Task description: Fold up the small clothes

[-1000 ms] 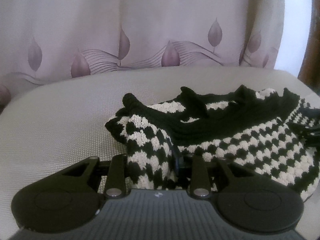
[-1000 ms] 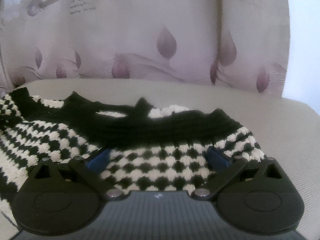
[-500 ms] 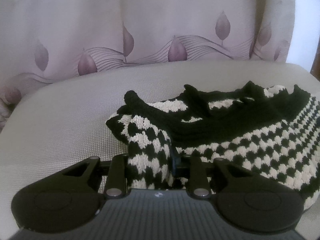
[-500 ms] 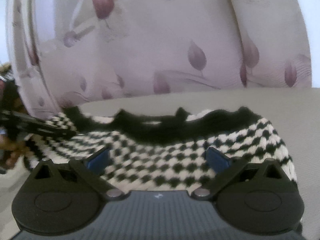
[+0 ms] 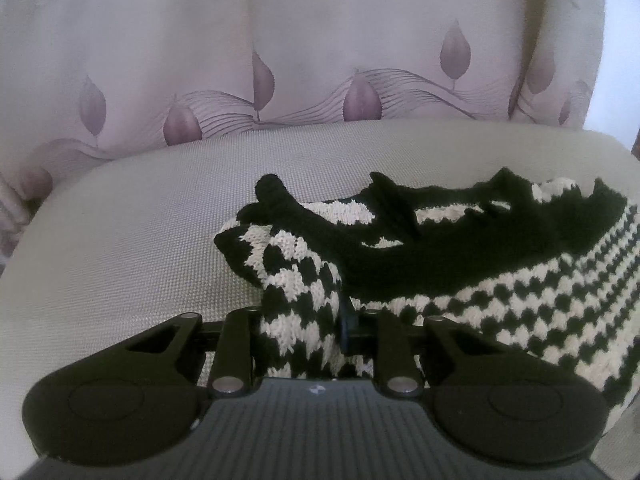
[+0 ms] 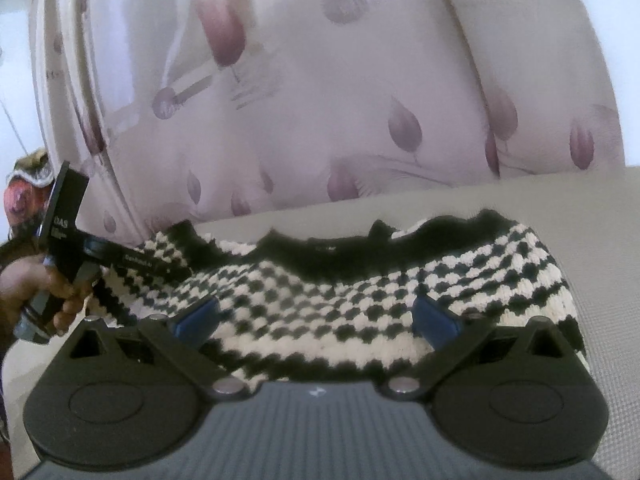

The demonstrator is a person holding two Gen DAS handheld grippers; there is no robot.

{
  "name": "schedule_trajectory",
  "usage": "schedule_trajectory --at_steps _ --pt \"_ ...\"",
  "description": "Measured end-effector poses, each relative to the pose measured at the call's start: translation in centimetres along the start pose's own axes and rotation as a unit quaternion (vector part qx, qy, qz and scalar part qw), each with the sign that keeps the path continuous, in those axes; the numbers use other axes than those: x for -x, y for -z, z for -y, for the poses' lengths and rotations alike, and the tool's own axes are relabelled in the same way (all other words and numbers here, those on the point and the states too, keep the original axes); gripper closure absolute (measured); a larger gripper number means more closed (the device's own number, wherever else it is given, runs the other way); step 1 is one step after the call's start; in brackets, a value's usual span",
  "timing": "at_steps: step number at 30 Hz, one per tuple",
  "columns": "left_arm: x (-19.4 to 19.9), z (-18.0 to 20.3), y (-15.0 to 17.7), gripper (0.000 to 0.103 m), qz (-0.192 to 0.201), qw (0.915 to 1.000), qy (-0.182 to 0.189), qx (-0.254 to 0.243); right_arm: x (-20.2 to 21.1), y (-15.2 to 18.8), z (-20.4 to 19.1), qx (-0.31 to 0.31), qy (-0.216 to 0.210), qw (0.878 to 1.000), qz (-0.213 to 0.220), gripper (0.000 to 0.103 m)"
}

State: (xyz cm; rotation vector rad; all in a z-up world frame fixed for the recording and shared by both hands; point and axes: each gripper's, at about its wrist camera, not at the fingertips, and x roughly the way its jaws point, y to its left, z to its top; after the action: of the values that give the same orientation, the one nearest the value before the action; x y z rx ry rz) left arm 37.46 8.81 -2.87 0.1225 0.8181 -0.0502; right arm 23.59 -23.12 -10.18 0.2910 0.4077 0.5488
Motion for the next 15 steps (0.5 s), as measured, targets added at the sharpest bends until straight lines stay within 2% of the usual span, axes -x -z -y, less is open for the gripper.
schedule_trajectory --at_steps 6,15 --pt "0.7 -0.4 -1.0 0.080 -0.011 0.9987 0.024 0.044 0.3 0.0 0.6 -0.019 -0.006 1.000 0.007 0.000" --pt "1.9 0.0 -2.6 0.081 -0.024 0.9883 0.078 0.129 0.3 0.1 0.4 -0.012 -0.008 1.000 0.010 0.000"
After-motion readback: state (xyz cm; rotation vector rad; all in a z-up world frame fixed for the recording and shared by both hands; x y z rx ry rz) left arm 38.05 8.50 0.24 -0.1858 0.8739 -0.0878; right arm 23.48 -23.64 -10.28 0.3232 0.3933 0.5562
